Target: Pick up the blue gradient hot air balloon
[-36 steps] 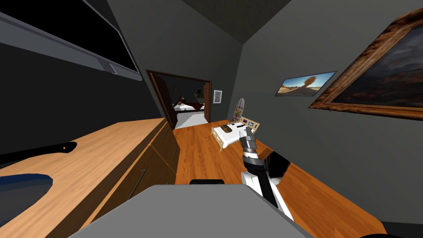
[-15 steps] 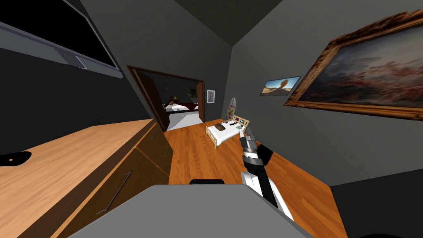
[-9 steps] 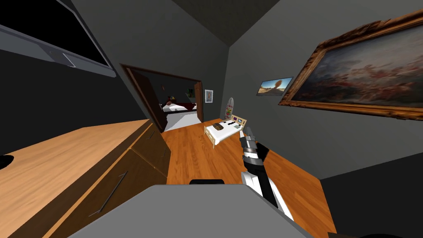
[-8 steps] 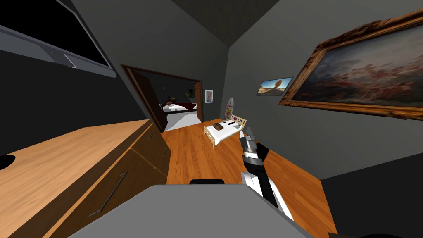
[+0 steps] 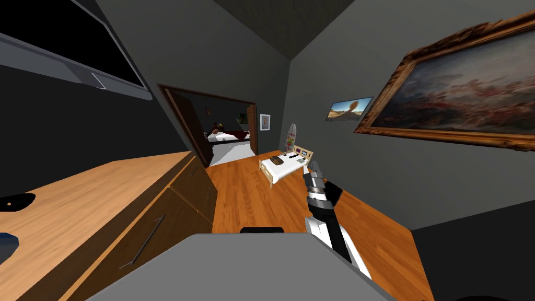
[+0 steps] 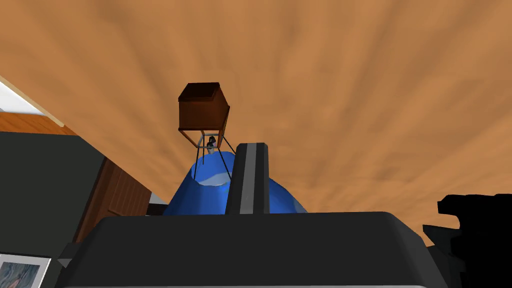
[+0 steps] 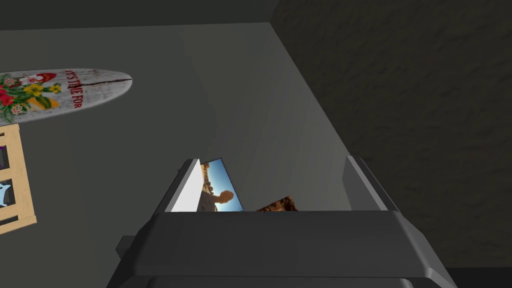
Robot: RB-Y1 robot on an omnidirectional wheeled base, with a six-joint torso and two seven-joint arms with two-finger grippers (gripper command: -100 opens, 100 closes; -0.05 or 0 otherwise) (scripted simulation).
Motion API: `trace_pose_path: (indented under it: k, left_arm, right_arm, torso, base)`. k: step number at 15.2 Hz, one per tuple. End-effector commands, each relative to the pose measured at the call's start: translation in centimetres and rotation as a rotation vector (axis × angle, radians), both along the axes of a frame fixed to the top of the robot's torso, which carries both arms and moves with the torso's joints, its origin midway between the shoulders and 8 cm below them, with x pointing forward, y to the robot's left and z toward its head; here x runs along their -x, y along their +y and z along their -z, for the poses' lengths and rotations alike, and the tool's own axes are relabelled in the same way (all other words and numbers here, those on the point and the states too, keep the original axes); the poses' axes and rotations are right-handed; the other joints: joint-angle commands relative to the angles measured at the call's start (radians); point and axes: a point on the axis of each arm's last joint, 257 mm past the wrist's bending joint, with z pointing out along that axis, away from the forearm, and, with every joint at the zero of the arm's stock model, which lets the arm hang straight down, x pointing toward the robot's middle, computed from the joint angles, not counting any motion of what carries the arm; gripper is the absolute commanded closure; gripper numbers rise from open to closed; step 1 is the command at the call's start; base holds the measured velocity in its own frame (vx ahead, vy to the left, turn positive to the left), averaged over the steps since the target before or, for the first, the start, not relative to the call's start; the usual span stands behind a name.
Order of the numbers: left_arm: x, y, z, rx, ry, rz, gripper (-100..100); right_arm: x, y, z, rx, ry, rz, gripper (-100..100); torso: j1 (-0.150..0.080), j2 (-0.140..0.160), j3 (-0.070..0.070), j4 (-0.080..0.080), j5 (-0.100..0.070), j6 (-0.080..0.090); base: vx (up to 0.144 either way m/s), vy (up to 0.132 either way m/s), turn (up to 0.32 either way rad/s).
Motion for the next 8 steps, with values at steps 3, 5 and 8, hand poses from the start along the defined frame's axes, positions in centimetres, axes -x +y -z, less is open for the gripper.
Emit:
trace_pose_path:
  k: [3,5,8]
  left_arm:
    - [-0.3,-1.2,0.6,0.024,-0.010,0.007,100]
    - [0.5,-1.9,0.5,0.020,-0.003,-0.002,100]
    - [1.3,-2.6,0.4,0.013,0.008,-0.011,100]
  right_arm:
    - [0.0,0.0,0.0,0.000,0.000,0.000,0]
    - [0.0,0.0,0.0,0.000,0.000,0.000,0]
    - [0.0,0.0,0.0,0.000,0.000,0.000,0]
  torso:
    - [0.002,-0.002,-0.001,-0.001,0.001,0.001]
    - [0.002,-0.002,-0.001,-0.001,0.001,0.000]
    - [0.002,-0.002,-0.001,-0.001,0.001,0.002]
  base:
    - [0.038,0.065,0.074]
    - [0.045,0.083,0.134]
    - [0.023,0.052,0.059]
